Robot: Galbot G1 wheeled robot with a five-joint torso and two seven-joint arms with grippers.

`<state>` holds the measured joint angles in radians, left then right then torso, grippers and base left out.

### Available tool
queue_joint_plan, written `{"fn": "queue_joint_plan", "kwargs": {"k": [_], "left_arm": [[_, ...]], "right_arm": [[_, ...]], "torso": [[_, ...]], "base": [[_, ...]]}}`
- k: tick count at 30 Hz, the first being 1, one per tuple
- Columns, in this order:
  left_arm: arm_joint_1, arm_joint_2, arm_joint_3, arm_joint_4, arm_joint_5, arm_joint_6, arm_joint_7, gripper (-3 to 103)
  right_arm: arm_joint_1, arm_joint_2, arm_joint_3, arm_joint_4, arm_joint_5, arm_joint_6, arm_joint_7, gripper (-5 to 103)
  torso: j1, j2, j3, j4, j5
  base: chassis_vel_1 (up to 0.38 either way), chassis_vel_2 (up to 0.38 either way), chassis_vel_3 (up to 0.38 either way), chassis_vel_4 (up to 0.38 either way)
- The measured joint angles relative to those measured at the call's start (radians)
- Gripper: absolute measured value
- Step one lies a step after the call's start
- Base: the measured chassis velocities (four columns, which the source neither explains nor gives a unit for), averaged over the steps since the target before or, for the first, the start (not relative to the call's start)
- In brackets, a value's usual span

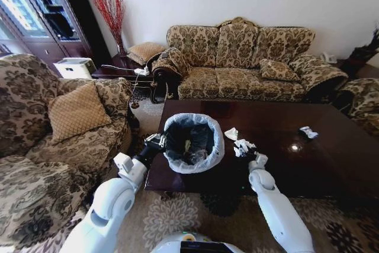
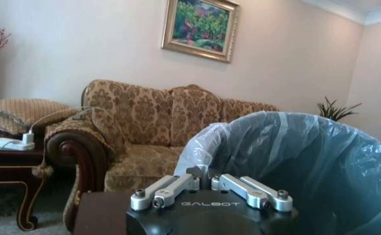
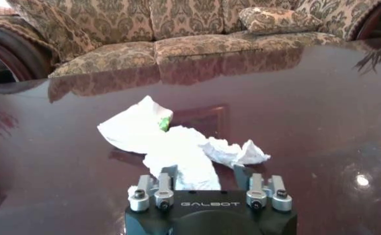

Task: Move to the front of the table and place the trash on the table into the trash bin.

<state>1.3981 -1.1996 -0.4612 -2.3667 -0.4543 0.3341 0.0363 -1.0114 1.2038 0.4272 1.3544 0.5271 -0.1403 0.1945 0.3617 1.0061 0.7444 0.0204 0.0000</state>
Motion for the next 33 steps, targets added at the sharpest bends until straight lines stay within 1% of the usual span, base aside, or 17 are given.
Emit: {"fn": "queue_joint_plan", "kwargs": {"k": [1, 3, 7, 9, 10, 12, 14, 15, 20, 23, 25, 27, 28, 29, 31, 32, 33], "left_arm": [[0.003, -0.003, 0.001, -0.003, 0.003, 0.000, 0.001, 3], [0.005, -0.005, 0.001, -0.004, 0.004, 0.000, 0.001, 3], [0.008, -0.007, 0.000, -0.004, 0.007, 0.000, 0.002, 3], [0.009, -0.008, 0.000, -0.004, 0.008, 0.000, 0.002, 3], [0.012, -0.010, 0.000, -0.004, 0.008, 0.000, 0.002, 3], [0.014, -0.010, 0.000, -0.004, 0.008, 0.000, 0.003, 3], [0.020, -0.010, -0.001, -0.007, 0.009, -0.001, 0.003, 3], [0.021, -0.010, -0.002, -0.007, 0.009, -0.001, 0.003, 3], [0.025, -0.009, -0.005, -0.008, 0.009, -0.003, 0.001, 3], [0.028, -0.011, -0.006, -0.005, 0.009, -0.007, -0.001, 3], [0.030, -0.014, -0.008, 0.008, 0.012, -0.015, -0.011, 3], [0.030, -0.014, -0.008, 0.012, 0.013, -0.015, -0.013, 3], [0.026, -0.013, -0.008, 0.022, 0.018, -0.016, -0.017, 3], [0.026, -0.013, -0.008, 0.022, 0.018, -0.016, -0.017, 3], [0.018, -0.011, -0.007, 0.032, 0.023, -0.016, -0.019, 3], [0.011, -0.009, -0.005, 0.039, 0.022, -0.016, -0.019, 3], [0.011, -0.009, -0.005, 0.039, 0.022, -0.016, -0.019, 3]], "right_arm": [[0.002, 0.002, 0.000, -0.009, -0.003, 0.004, -0.001, 46], [0.003, 0.002, -0.001, -0.010, -0.003, 0.005, -0.001, 46], [0.001, 0.002, -0.001, -0.020, -0.003, 0.007, -0.008, 24], [0.001, 0.002, -0.001, -0.023, -0.004, 0.008, -0.010, 24], [0.000, 0.001, -0.002, -0.029, -0.005, 0.010, -0.012, 13], [-0.001, 0.001, -0.002, -0.031, -0.005, 0.011, -0.013, 13], [-0.002, 0.001, -0.001, -0.033, -0.006, 0.013, -0.013, 3], [-0.002, 0.001, -0.001, -0.032, -0.005, 0.013, -0.012, 1], [-0.009, -0.010, 0.005, 0.023, 0.006, 0.013, 0.010, 0], [-0.016, -0.028, 0.007, 0.100, 0.022, 0.012, 0.031, 0], [-0.021, -0.065, 0.009, 0.242, 0.036, 0.008, 0.055, 0], [-0.021, -0.077, 0.008, 0.288, 0.039, 0.008, 0.058, 0], [-0.017, -0.107, 0.004, 0.394, 0.059, 0.006, 0.061, 0], [-0.017, -0.107, 0.004, 0.394, 0.059, 0.006, 0.061, 0], [0.001, -0.152, -0.003, 0.550, 0.123, -0.020, 0.062, 0], [0.017, -0.199, -0.007, 0.666, 0.200, -0.054, 0.060, 0], [0.017, -0.199, -0.007, 0.666, 0.200, -0.054, 0.060, 0]], "torso": [[0.000, 0.000, 0.000, 0.0000, 0.0002], [0.000, 0.000, 0.000, 0.0000, 0.0003], [0.000, 0.000, 0.000, 0.0001, 0.0000], [0.000, 0.000, 0.000, 0.0000, 0.0000], [0.000, 0.000, 0.000, 0.0001, 0.0000], [0.000, 0.000, 0.000, 0.0000, 0.0000], [0.000, 0.000, 0.000, 0.0000, 0.0000], [0.000, 0.000, 0.000, 0.0001, 0.0001], [0.000, 0.000, 0.000, 0.0000, 0.0000], [0.000, 0.000, 0.000, 0.0001, 0.0002], [0.000, 0.000, 0.000, -0.0001, 0.0000], [0.000, 0.000, 0.000, 0.0000, 0.0000], [0.000, 0.000, 0.000, -0.0001, 0.0002], [0.000, 0.000, 0.000, -0.0001, 0.0002], [0.000, 0.000, 0.000, 0.0002, -0.0001], [0.000, 0.000, 0.000, 0.0003, -0.0001], [0.000, 0.000, 0.000, 0.0003, -0.0001]], "base": [[0.000, 0.000, 0.000, 0.000], [0.000, 0.000, 0.000, 0.000], [0.000, 0.000, 0.000, 0.000], [0.000, 0.000, 0.000, 0.000], [0.000, 0.000, 0.000, 0.000], [0.000, 0.000, 0.000, 0.000], [0.000, 0.000, 0.000, 0.000], [0.000, 0.000, 0.000, 0.000], [0.000, 0.000, 0.000, 0.000], [0.000, 0.000, 0.000, 0.000], [0.000, 0.000, 0.000, 0.000], [0.000, 0.000, 0.000, 0.000], [0.000, 0.000, 0.000, 0.000], [0.000, 0.000, 0.000, 0.000], [0.000, 0.000, 0.000, 0.000], [0.000, 0.000, 0.000, 0.000], [0.000, 0.000, 0.000, 0.000]]}}
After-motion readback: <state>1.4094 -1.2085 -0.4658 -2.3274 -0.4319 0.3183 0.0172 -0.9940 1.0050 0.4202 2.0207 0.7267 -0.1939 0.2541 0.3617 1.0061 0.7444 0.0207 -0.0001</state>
